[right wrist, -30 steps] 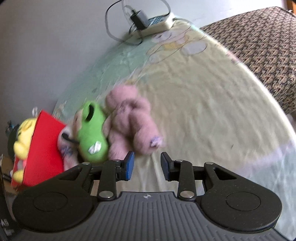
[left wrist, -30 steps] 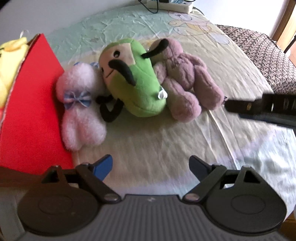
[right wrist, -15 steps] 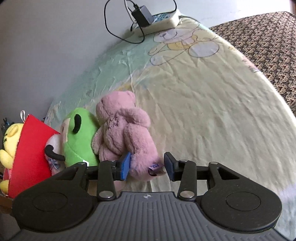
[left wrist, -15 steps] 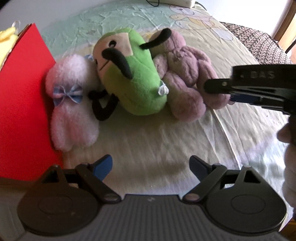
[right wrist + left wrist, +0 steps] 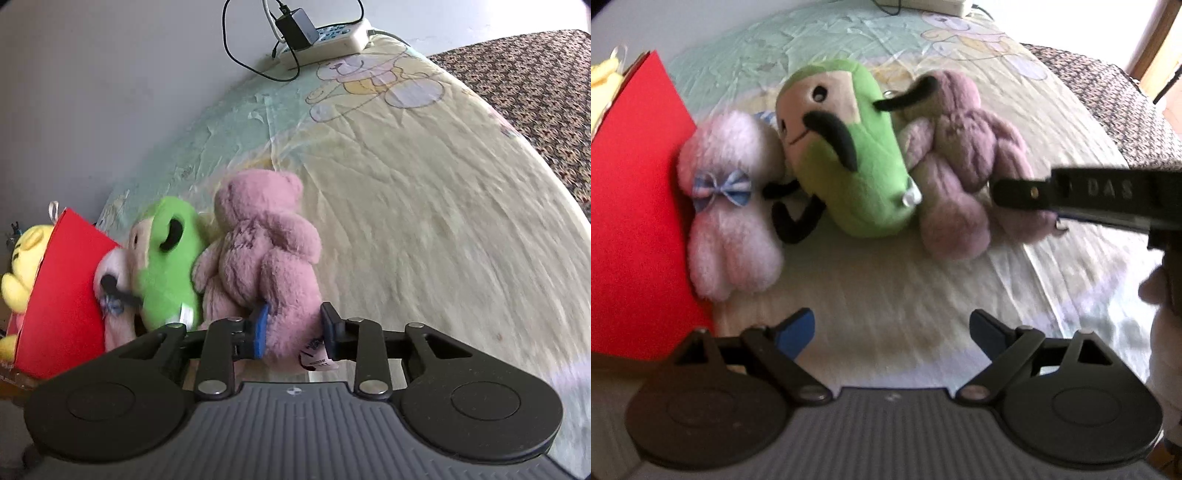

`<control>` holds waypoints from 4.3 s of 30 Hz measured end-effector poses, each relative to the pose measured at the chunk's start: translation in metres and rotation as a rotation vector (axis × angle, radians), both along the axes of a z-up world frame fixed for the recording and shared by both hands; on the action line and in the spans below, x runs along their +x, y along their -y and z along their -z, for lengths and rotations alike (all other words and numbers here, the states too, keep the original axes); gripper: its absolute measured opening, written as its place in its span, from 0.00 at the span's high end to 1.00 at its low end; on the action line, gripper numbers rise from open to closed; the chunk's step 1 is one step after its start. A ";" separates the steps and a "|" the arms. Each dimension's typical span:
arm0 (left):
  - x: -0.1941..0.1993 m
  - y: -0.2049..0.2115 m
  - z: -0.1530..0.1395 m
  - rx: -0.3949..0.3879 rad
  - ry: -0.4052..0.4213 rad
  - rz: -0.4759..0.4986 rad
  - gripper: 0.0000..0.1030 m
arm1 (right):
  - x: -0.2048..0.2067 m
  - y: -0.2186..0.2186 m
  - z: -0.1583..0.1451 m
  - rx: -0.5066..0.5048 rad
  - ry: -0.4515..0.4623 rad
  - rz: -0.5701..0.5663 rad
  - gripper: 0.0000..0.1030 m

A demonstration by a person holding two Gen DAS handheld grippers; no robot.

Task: Organize objects
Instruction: 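Move the right gripper onto the pink teddy bear, then close the right gripper on the pink teddy bear and lift it, then carry the pink teddy bear with the right gripper over the red box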

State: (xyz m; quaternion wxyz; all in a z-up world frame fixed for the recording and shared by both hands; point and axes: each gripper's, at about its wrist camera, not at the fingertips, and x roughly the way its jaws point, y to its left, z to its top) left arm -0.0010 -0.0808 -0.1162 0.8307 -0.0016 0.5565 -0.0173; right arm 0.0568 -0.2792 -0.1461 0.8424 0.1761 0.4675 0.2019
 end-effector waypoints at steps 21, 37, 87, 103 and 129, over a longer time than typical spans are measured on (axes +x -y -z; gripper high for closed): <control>-0.029 0.039 -0.021 -0.133 0.060 0.223 0.10 | -0.058 0.068 -0.009 0.080 -0.090 -0.020 0.59; 0.020 0.066 -0.008 -0.157 0.026 0.186 0.08 | 0.008 0.062 0.018 0.249 -0.130 -0.055 0.48; -0.031 0.037 -0.043 -0.106 0.075 0.181 0.13 | -0.050 0.012 -0.039 0.260 -0.078 -0.286 0.62; -0.076 -0.016 -0.063 -0.061 0.121 0.115 0.14 | -0.083 -0.053 -0.063 0.241 -0.026 -0.389 0.62; -0.153 -0.169 -0.106 -0.098 0.225 0.216 0.15 | -0.160 -0.195 -0.114 0.180 0.108 -0.367 0.62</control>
